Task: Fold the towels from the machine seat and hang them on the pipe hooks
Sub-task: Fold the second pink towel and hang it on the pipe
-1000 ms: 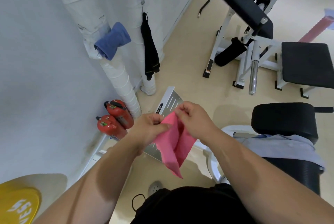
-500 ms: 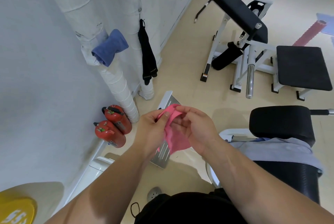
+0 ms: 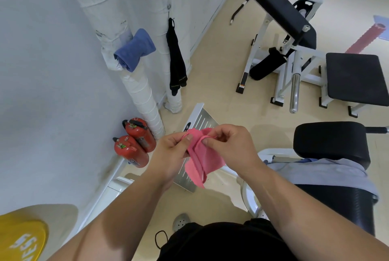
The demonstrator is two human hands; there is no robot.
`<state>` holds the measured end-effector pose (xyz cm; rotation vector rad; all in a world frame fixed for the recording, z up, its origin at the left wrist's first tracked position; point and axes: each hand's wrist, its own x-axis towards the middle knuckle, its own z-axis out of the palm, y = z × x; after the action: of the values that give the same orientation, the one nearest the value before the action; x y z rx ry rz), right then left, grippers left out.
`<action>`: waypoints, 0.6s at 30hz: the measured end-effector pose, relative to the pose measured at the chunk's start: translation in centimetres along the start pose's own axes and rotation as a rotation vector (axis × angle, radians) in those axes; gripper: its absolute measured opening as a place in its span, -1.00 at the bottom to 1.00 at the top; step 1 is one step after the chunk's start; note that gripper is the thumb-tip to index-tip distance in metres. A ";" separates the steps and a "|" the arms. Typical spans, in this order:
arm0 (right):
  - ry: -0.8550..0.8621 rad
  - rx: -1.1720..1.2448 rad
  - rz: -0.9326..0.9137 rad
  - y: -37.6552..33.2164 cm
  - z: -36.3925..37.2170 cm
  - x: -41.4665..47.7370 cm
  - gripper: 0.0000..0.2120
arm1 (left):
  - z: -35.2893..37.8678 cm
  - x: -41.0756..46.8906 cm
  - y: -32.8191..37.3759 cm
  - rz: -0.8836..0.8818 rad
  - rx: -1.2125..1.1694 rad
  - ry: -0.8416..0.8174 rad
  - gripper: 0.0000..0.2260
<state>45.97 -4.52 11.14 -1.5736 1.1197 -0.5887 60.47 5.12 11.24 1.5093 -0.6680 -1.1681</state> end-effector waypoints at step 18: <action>0.071 0.046 0.005 -1.0 1.1 -1.0 -0.87 | 1.2 -2.0 0.2 0.093 -0.010 -0.026 -0.79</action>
<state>46.80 -3.11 11.87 -1.5205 1.1551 -0.6668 58.71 6.34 12.16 1.4416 -0.7406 -1.1203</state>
